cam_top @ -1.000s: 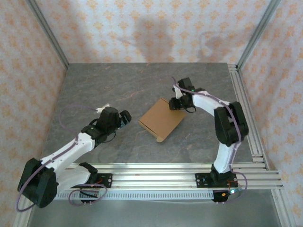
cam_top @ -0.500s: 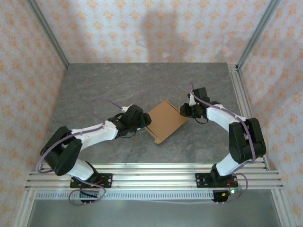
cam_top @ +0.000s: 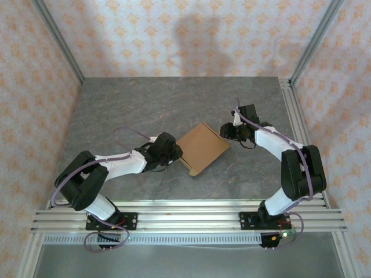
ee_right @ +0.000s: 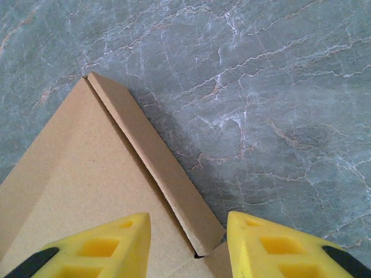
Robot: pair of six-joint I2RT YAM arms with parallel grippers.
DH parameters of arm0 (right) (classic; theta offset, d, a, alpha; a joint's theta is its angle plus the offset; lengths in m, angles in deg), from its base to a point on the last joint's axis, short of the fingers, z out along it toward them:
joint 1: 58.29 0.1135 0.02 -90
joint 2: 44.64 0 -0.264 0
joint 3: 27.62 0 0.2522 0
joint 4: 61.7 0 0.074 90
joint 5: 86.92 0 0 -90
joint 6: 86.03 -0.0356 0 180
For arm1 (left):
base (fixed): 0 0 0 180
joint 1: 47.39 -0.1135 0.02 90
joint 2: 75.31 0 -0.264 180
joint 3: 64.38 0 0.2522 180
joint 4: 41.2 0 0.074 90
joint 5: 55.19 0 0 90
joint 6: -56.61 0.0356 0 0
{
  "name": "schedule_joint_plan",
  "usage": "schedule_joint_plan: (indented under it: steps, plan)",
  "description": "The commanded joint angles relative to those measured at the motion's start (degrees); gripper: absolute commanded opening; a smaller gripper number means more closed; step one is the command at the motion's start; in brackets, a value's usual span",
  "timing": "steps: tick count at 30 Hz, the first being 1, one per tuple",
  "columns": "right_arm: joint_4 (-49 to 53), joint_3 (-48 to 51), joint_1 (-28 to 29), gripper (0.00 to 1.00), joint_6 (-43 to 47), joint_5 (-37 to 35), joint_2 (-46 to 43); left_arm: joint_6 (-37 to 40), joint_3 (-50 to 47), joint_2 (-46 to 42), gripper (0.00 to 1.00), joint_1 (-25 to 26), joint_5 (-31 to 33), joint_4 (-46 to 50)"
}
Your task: Fold the paper box
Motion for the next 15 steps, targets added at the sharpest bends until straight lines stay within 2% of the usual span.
schedule_joint_plan:
  steps: [1, 10, 15]
  plan:
    - [-0.2, -1.7, -0.8, 0.4, 0.9, 0.5, -0.2, -1.6, -0.7, 0.8, 0.3, 0.3, -0.7, -3.0]
    - [0.5, -2.9, -3.0, 0.43, 4.6, 1.2, -0.2, 0.0, -4.0, -0.6, 0.11, 0.2, -0.3, -3.6]
    - [1.0, -3.8, -3.1, 0.46, 6.3, 3.0, -0.2, 2.3, -5.6, -1.1, 0.07, -0.3, -1.2, -5.8]
